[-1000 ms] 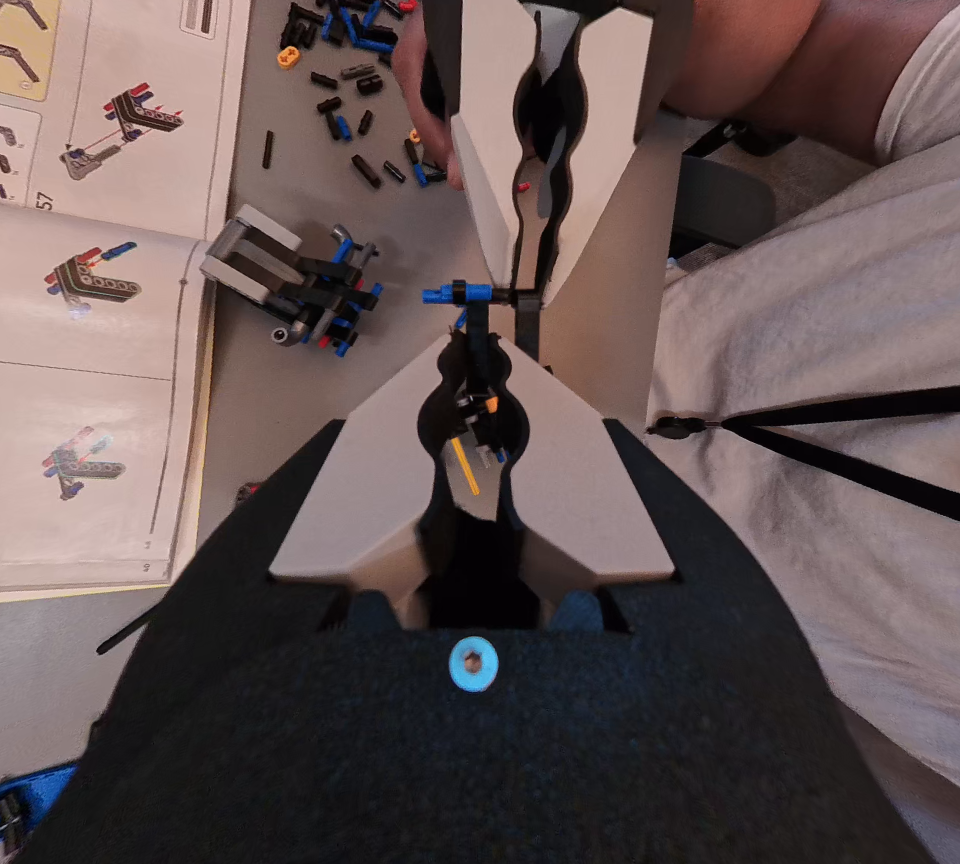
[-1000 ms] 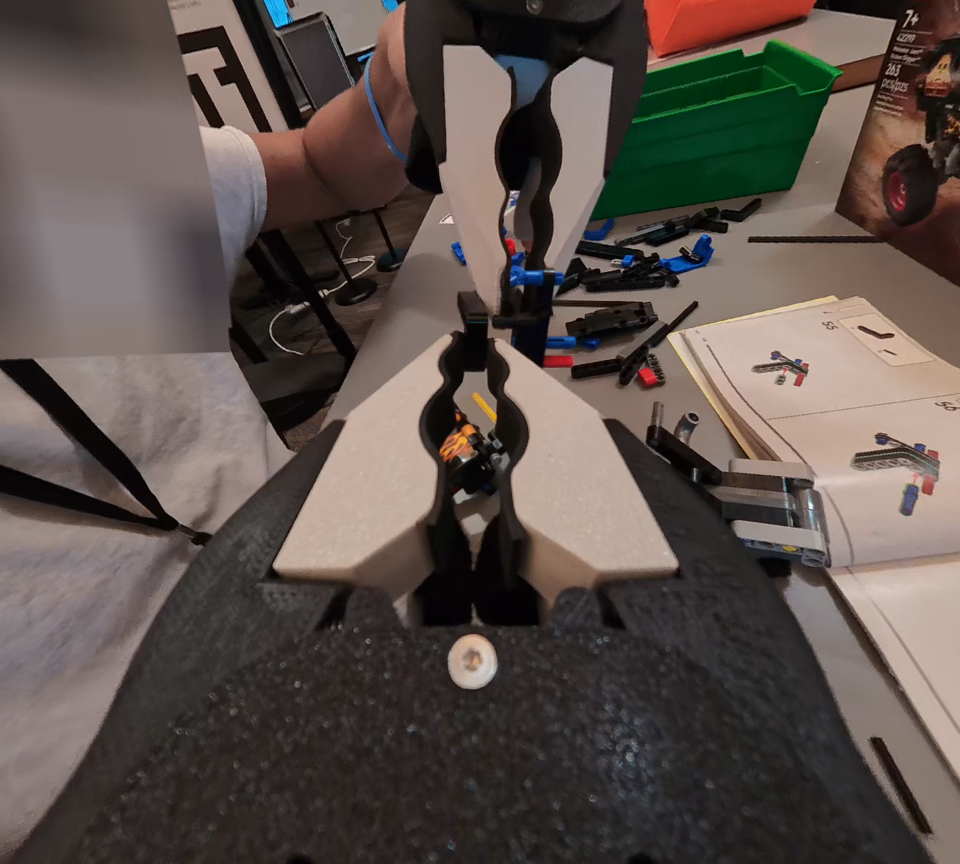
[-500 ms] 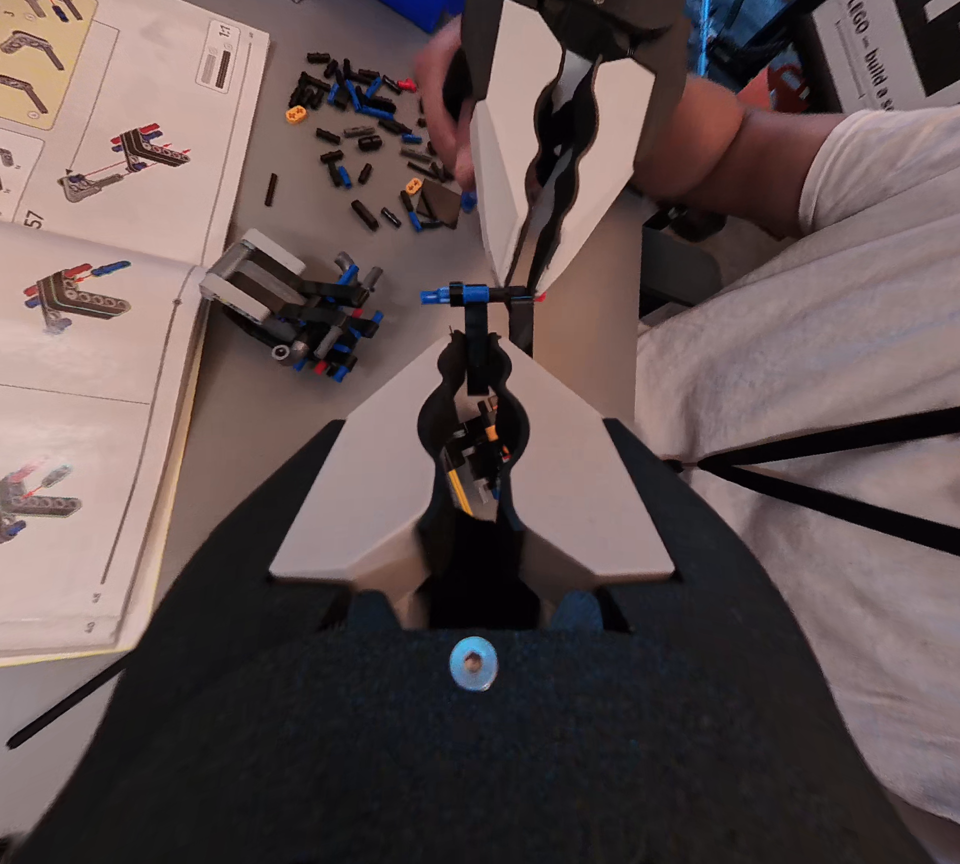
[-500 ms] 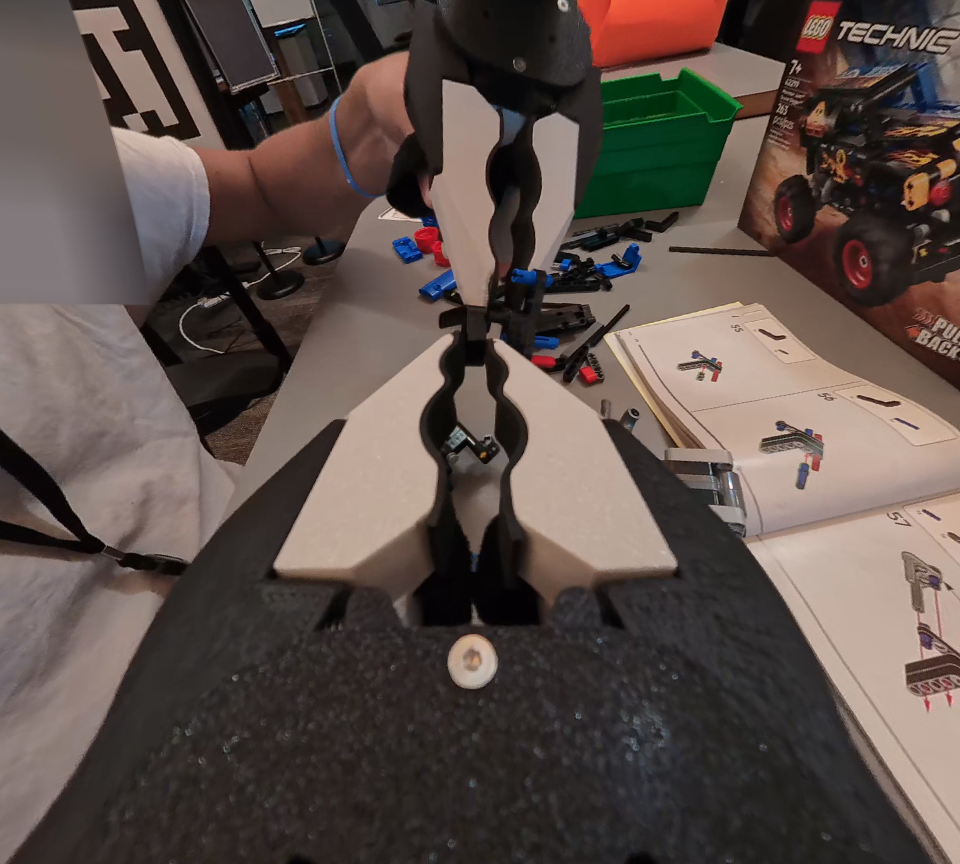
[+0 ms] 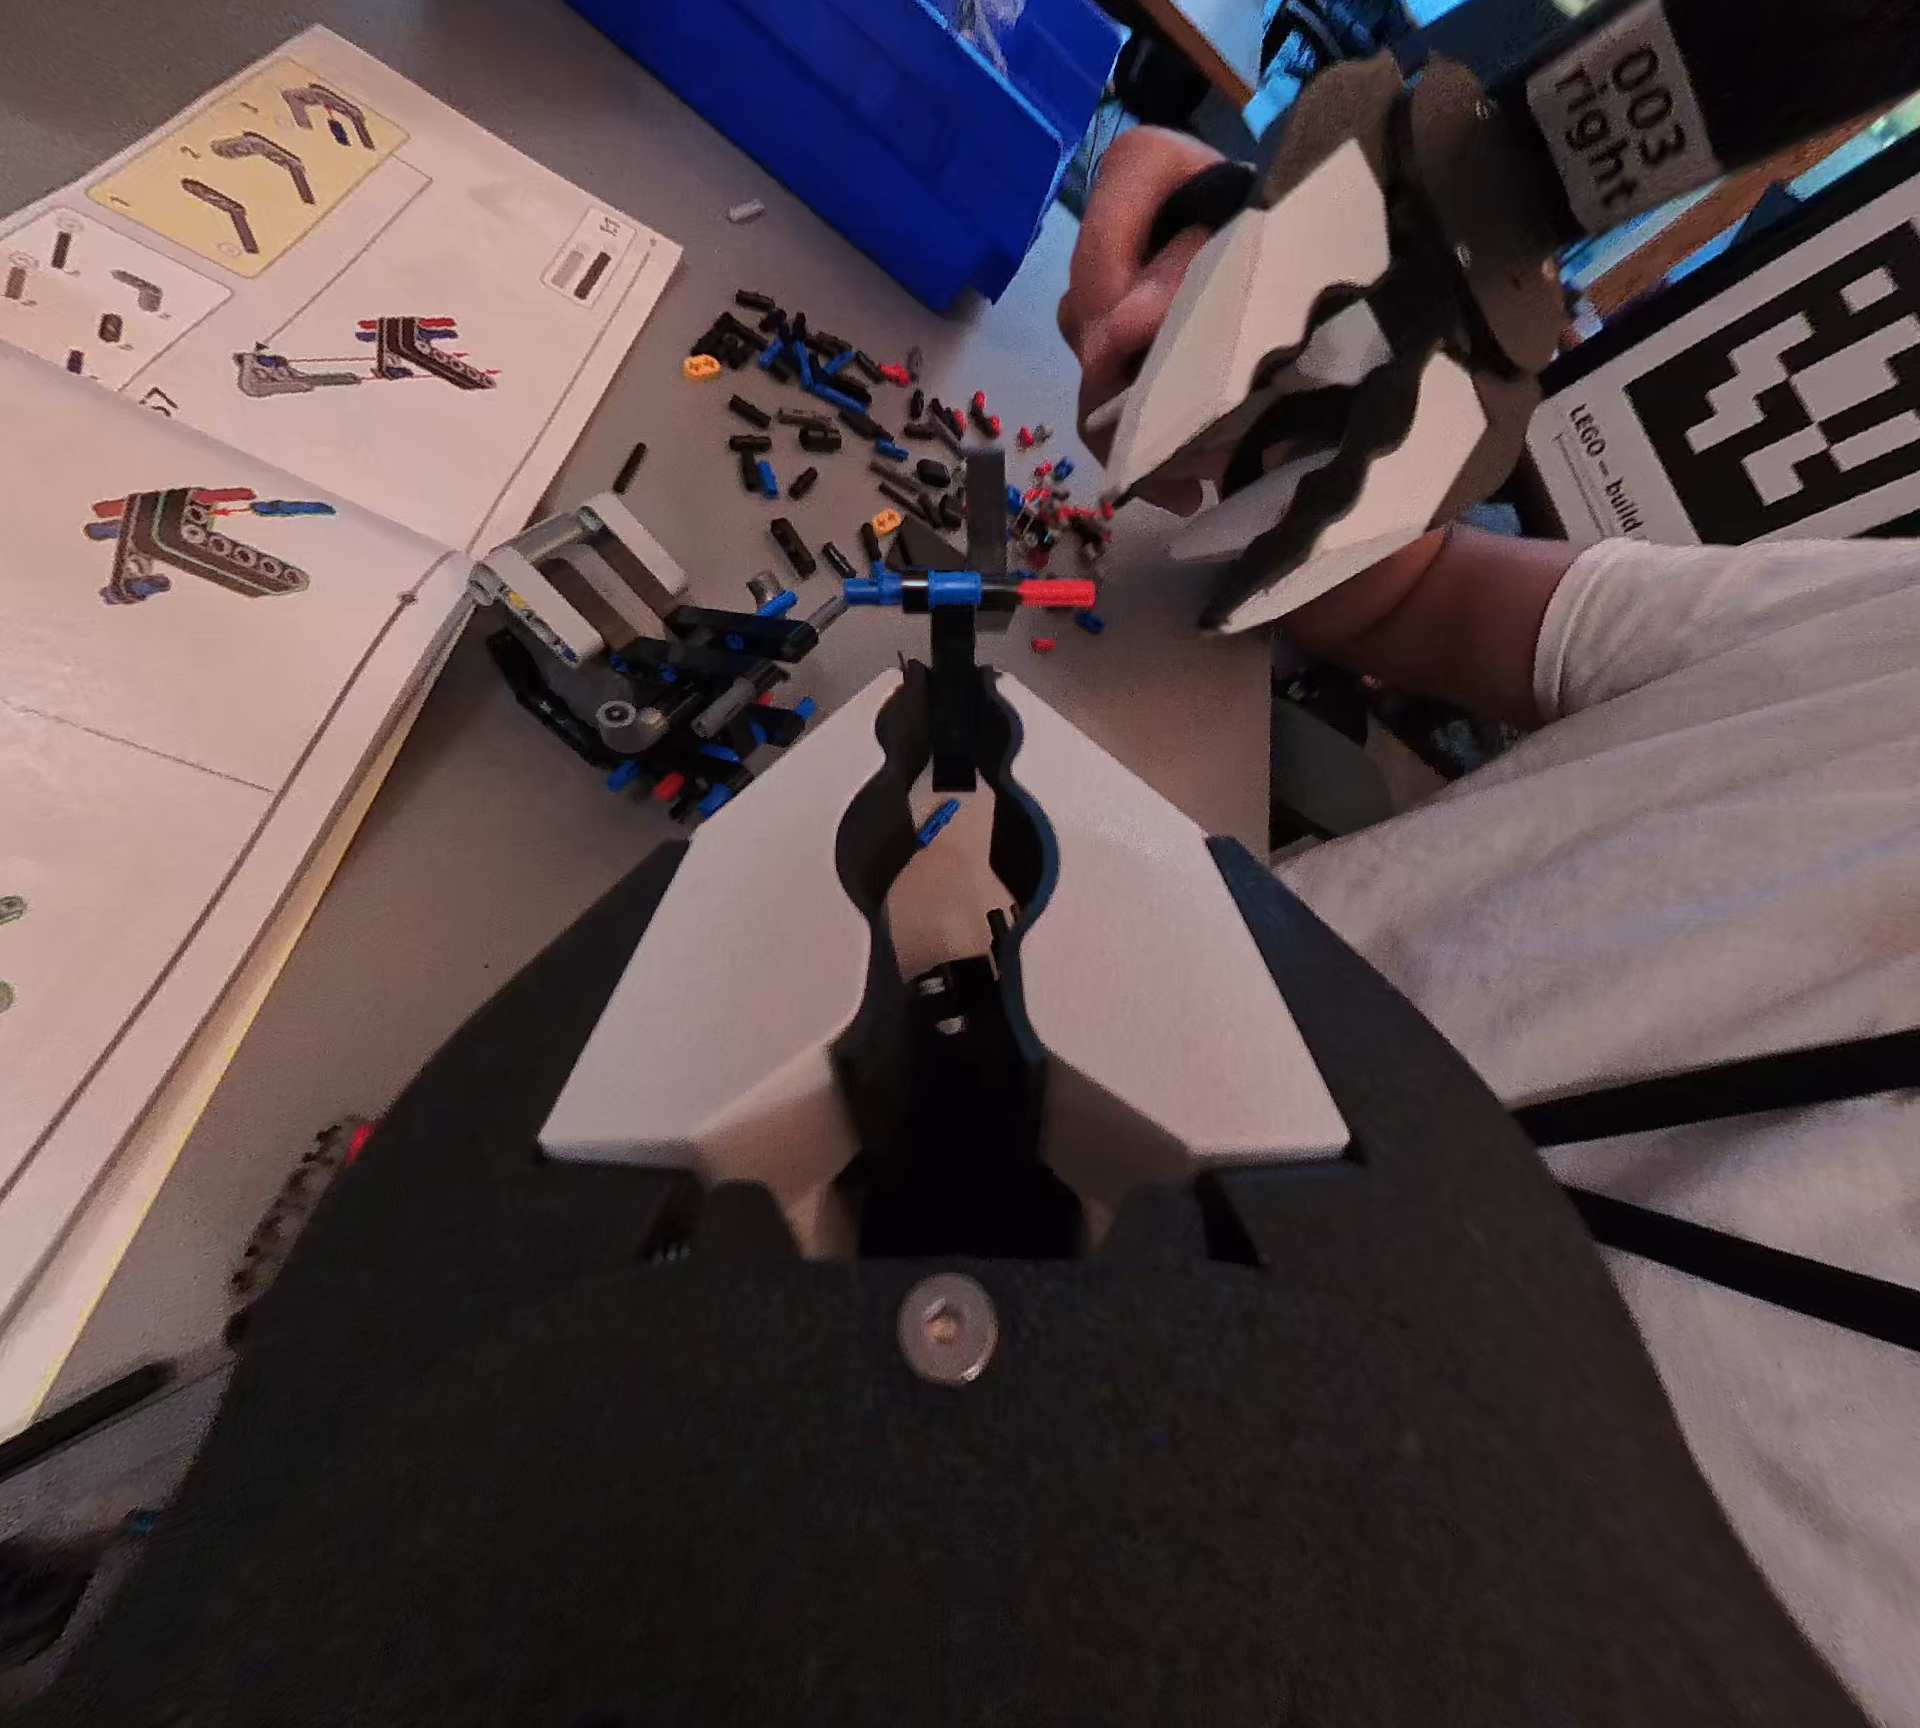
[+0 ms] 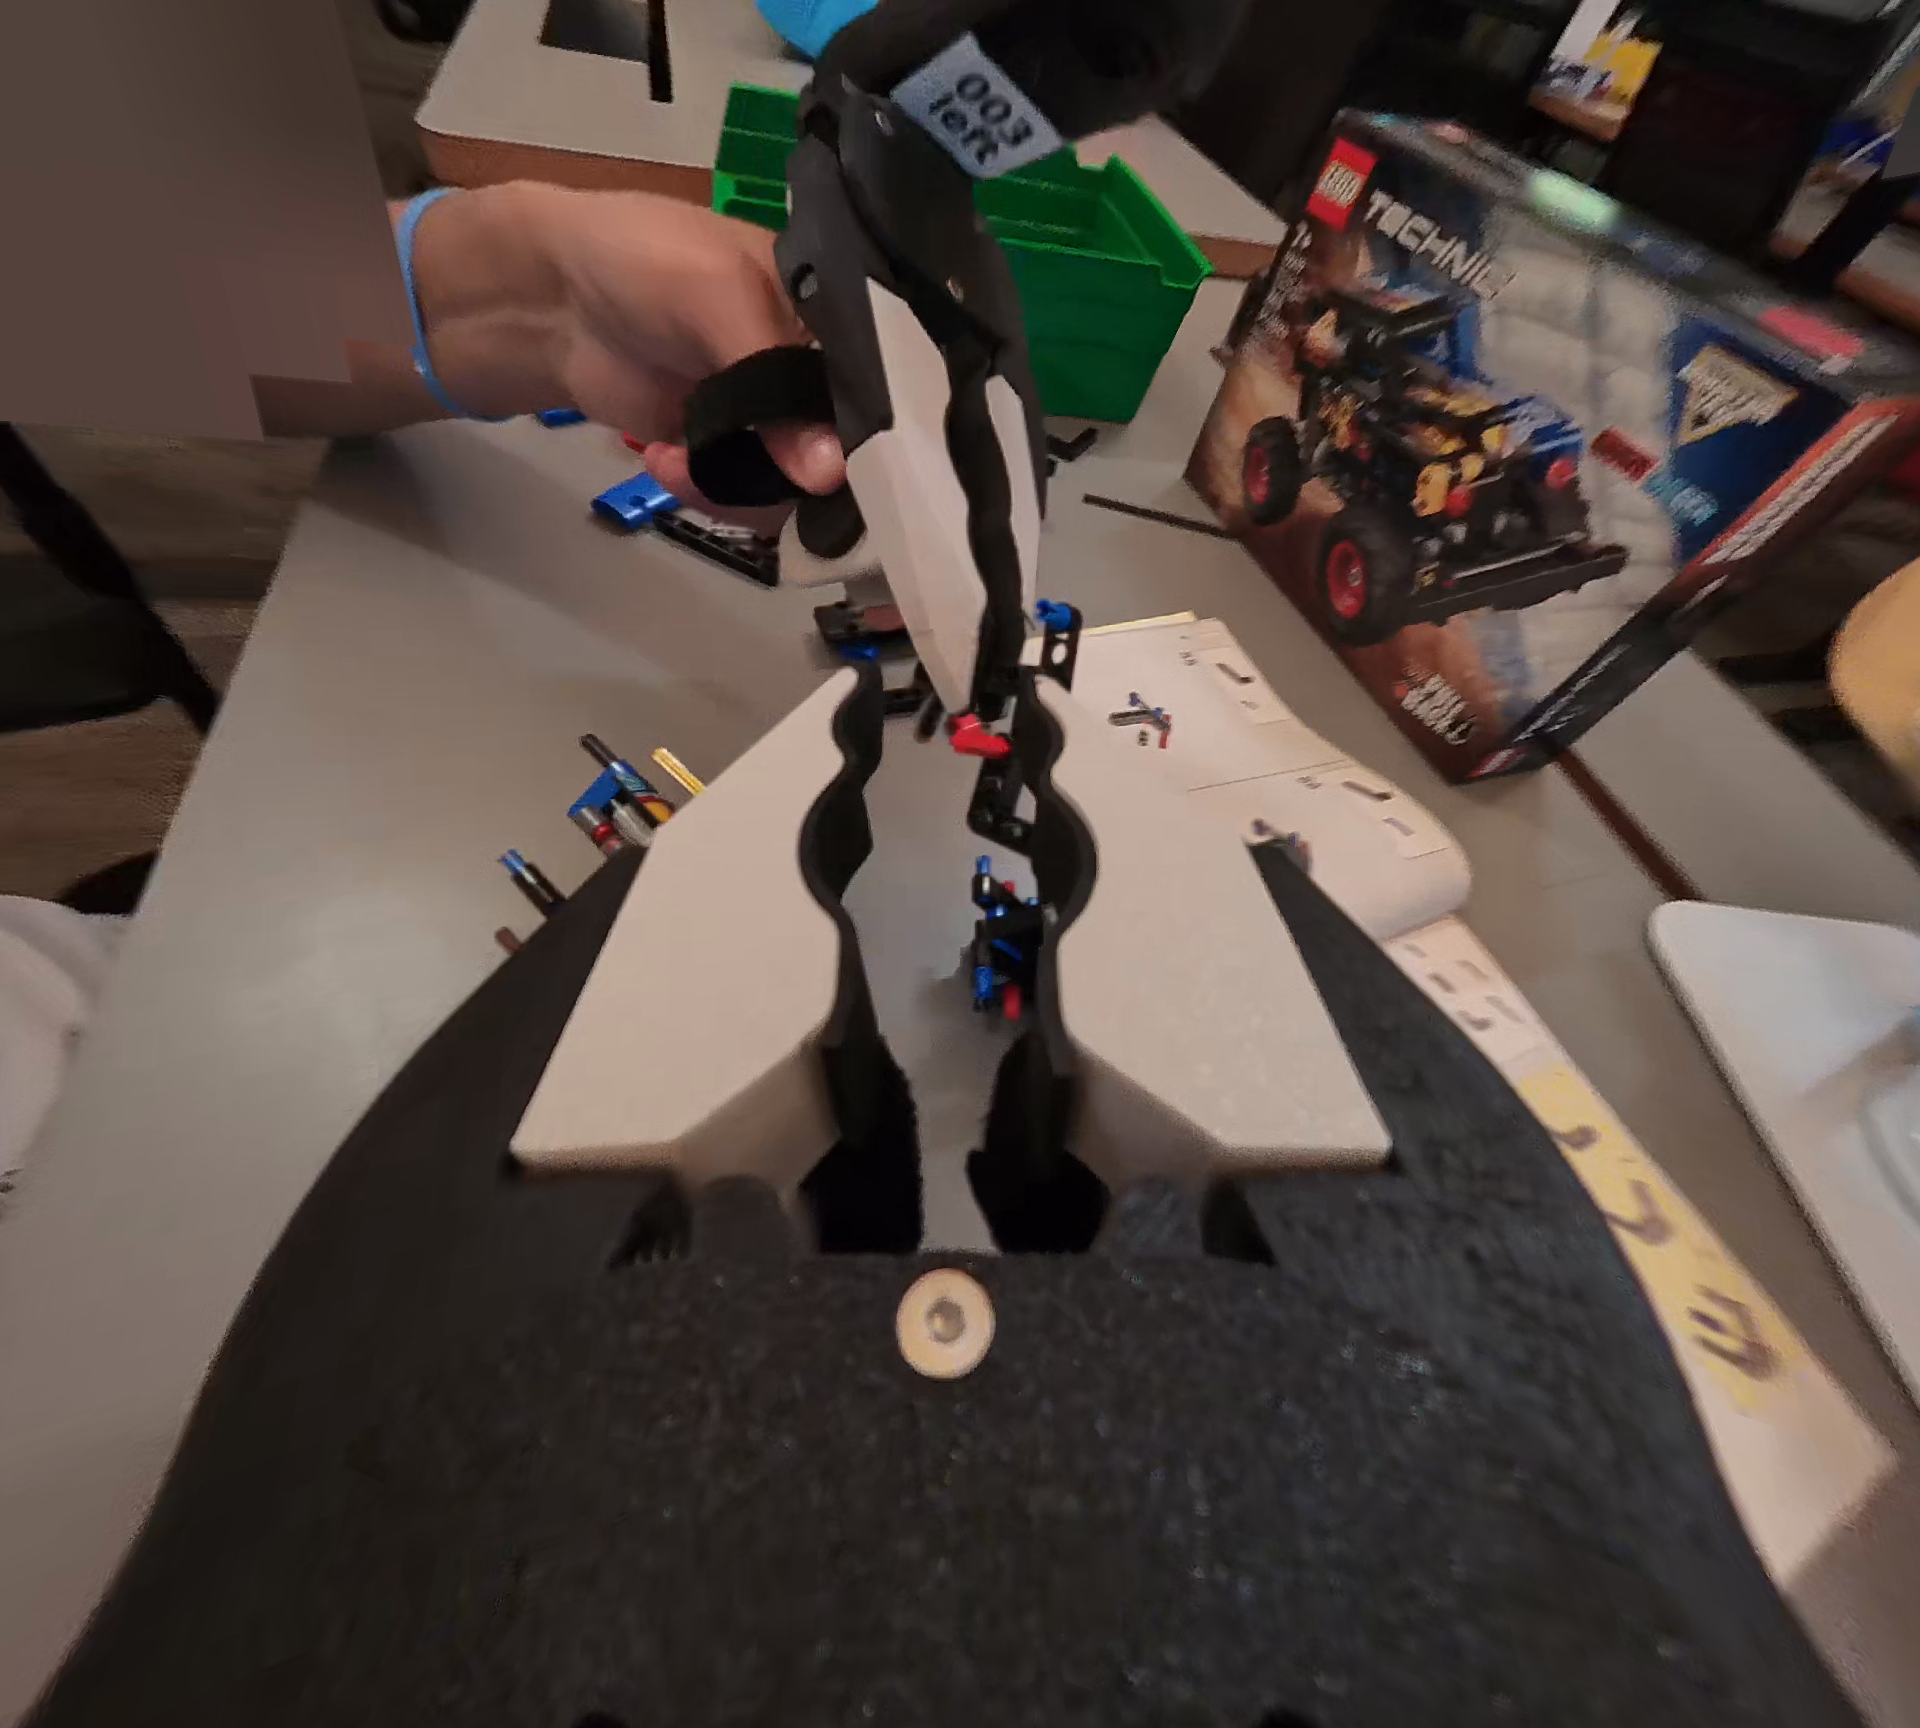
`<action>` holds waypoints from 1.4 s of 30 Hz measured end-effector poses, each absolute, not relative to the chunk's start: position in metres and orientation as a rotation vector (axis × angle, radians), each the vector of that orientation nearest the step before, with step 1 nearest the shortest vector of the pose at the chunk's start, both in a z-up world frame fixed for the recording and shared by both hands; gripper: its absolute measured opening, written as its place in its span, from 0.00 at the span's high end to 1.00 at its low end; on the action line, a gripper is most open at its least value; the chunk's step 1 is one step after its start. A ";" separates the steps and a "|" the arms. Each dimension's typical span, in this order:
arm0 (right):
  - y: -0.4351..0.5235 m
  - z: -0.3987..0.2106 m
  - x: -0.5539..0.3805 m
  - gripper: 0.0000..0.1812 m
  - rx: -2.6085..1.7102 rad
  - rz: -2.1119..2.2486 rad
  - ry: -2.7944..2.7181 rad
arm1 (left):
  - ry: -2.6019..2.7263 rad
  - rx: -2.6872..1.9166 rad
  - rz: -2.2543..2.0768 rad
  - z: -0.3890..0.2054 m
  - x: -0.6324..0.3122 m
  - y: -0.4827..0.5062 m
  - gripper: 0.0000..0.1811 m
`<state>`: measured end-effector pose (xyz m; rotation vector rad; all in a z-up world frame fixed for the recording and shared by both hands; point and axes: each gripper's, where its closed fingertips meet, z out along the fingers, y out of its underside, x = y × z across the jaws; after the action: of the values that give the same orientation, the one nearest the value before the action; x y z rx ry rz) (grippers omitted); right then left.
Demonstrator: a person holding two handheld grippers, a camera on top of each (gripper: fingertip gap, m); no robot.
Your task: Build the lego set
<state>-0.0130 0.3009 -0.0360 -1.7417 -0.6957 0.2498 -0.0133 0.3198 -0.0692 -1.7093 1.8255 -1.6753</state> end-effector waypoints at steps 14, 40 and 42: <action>0.312 -0.066 -0.010 0.86 -1.797 0.081 -0.740 | 1.540 -1.435 -1.882 -0.043 -0.021 0.326 0.97; 0.293 -0.030 -0.023 0.95 -1.518 0.399 -0.744 | 1.552 -1.018 -2.124 -0.007 -0.045 0.294 0.88; 0.289 -0.026 -0.024 0.95 -1.490 0.427 -0.751 | 1.580 -1.027 -2.054 -0.013 -0.043 0.298 0.85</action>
<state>-0.0244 0.2894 -0.0260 -1.4896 -0.7509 0.4274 -0.0431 0.2984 -0.0128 -1.0272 1.5797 -2.0545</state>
